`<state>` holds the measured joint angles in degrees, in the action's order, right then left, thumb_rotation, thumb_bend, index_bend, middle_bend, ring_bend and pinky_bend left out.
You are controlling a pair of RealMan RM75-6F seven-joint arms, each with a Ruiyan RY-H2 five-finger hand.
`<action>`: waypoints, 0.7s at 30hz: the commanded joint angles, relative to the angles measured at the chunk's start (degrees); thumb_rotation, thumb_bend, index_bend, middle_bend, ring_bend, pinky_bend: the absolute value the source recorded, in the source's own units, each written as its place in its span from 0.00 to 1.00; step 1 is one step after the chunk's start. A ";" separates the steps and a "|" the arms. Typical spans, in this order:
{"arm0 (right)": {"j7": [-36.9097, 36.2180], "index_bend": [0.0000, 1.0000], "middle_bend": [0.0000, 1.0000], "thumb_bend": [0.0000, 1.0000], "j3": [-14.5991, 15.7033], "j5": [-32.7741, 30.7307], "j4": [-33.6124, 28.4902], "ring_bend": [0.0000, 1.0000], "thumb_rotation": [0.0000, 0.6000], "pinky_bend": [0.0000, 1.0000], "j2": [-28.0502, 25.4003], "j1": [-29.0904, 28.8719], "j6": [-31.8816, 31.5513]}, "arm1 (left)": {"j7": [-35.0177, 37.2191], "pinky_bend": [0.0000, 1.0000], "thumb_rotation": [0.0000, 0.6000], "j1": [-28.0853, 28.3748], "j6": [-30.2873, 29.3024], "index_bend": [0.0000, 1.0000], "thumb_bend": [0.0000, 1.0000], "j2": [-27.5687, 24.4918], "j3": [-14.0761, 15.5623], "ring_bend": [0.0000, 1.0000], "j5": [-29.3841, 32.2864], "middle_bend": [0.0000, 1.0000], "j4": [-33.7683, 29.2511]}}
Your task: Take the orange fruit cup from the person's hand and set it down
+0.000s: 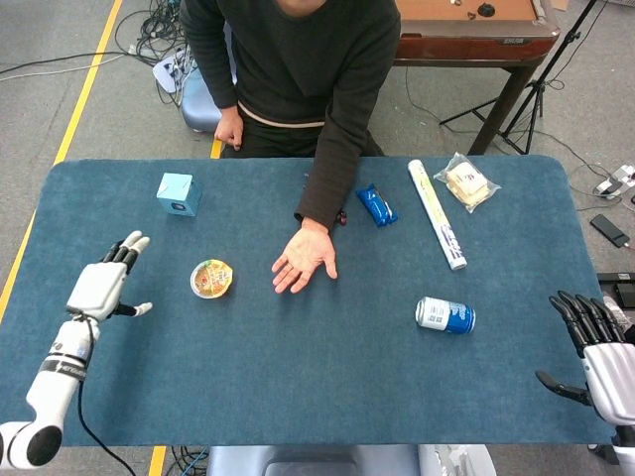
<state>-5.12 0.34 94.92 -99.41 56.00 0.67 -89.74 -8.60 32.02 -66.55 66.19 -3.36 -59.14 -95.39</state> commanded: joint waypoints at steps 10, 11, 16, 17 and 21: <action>0.20 0.02 0.06 0.07 0.21 0.70 -0.30 0.00 1.00 0.06 0.48 -0.89 0.84 | -5.19 0.18 1.00 -16.87 -23.94 0.00 0.14 0.76 6.01 0.00 -11.75 0.00 -8.13; 0.19 0.02 0.06 0.07 0.25 0.70 -0.32 0.00 1.00 0.06 0.52 -0.85 0.78 | -5.48 0.18 1.00 -17.42 -24.57 0.00 0.14 1.14 6.51 0.00 -13.19 0.00 -7.91; 0.55 0.02 0.06 0.07 0.40 0.60 -0.56 0.00 1.00 0.06 0.49 -0.41 0.13 | -7.74 0.17 1.00 -19.33 -25.85 0.00 0.14 1.75 8.54 0.00 -18.99 0.00 -8.51; 0.64 0.02 0.06 0.07 0.47 0.63 -0.62 0.00 1.00 0.06 0.55 -0.31 0.01 | -8.03 0.16 1.00 -19.74 -26.44 0.00 0.14 2.06 8.55 0.00 -20.27 0.00 -8.77; 0.77 0.02 0.06 0.07 0.69 0.76 -0.67 0.00 1.00 0.06 0.85 0.04 -0.45 | -7.36 0.16 1.00 -20.89 -28.37 0.00 0.14 3.90 8.00 0.00 -24.28 0.00 -7.48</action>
<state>-4.35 1.01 95.68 -100.08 56.83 0.70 -90.19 -16.09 11.91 -93.90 69.10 4.69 -81.90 -103.52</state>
